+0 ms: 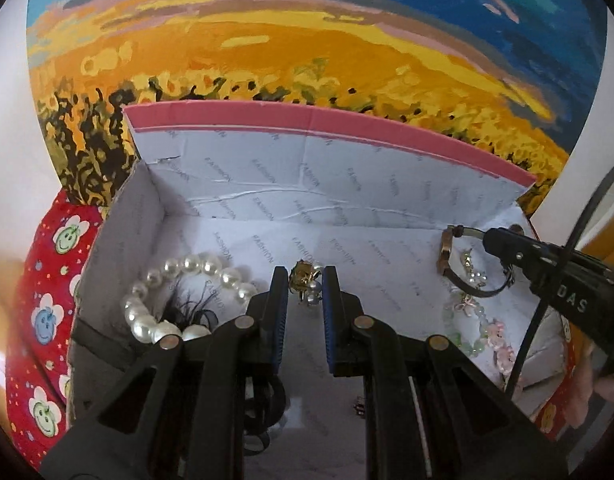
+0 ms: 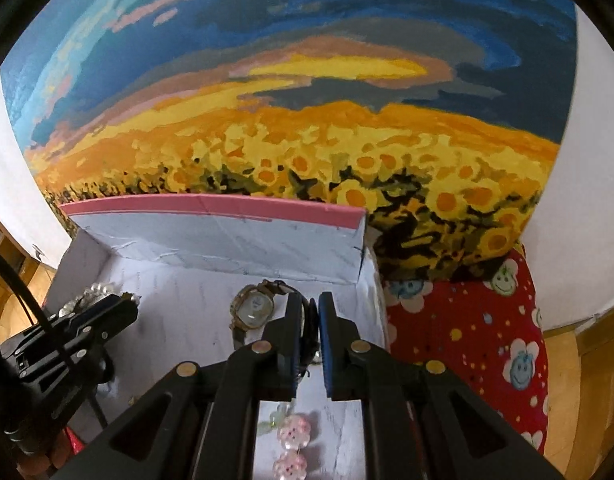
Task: Organize jewelry
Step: 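Carry earring and watch over the pink box and open both grippers, then withdraw both grippers, moving the left gripper toward the green bead earring, then grasp the green bead earring with the left gripper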
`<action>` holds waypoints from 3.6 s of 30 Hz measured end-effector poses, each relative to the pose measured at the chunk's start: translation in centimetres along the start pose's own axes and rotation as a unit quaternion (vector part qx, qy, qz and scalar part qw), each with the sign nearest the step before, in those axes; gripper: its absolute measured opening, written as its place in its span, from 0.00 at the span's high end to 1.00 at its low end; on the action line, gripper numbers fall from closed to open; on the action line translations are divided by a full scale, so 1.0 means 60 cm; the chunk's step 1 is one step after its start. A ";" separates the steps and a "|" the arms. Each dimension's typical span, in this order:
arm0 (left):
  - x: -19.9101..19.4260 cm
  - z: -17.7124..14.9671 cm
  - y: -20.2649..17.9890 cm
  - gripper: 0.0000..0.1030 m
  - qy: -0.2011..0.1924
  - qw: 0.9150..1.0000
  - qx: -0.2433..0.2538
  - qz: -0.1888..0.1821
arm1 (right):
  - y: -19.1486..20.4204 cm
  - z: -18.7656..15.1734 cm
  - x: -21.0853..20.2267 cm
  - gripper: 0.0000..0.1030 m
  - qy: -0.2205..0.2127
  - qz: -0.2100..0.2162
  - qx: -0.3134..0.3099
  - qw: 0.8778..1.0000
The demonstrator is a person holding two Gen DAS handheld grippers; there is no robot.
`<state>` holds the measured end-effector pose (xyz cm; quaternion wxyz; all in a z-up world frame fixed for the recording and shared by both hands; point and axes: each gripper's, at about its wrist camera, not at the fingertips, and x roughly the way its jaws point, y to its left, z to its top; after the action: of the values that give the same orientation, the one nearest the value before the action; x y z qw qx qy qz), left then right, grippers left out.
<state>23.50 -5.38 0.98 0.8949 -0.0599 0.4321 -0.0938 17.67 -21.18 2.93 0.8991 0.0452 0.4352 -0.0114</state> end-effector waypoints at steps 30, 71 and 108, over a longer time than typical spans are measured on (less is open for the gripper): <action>-0.089 0.025 -0.037 0.47 0.002 1.000 0.006 -0.028 | -0.059 -0.046 -0.163 0.58 -0.047 0.050 0.049 0.996; -0.116 -0.178 -0.175 0.46 0.044 0.981 0.185 -0.022 | -0.129 -0.225 -0.233 0.54 -0.001 0.031 0.029 0.999; -0.152 -0.152 -0.069 0.99 0.000 0.996 0.074 -0.055 | -0.014 -0.215 -0.113 0.64 0.050 0.064 -0.073 0.994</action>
<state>10.32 -7.65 3.07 0.8904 -0.0174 0.4202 -0.1740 3.32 -20.96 0.20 0.8761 0.0077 0.4753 0.0804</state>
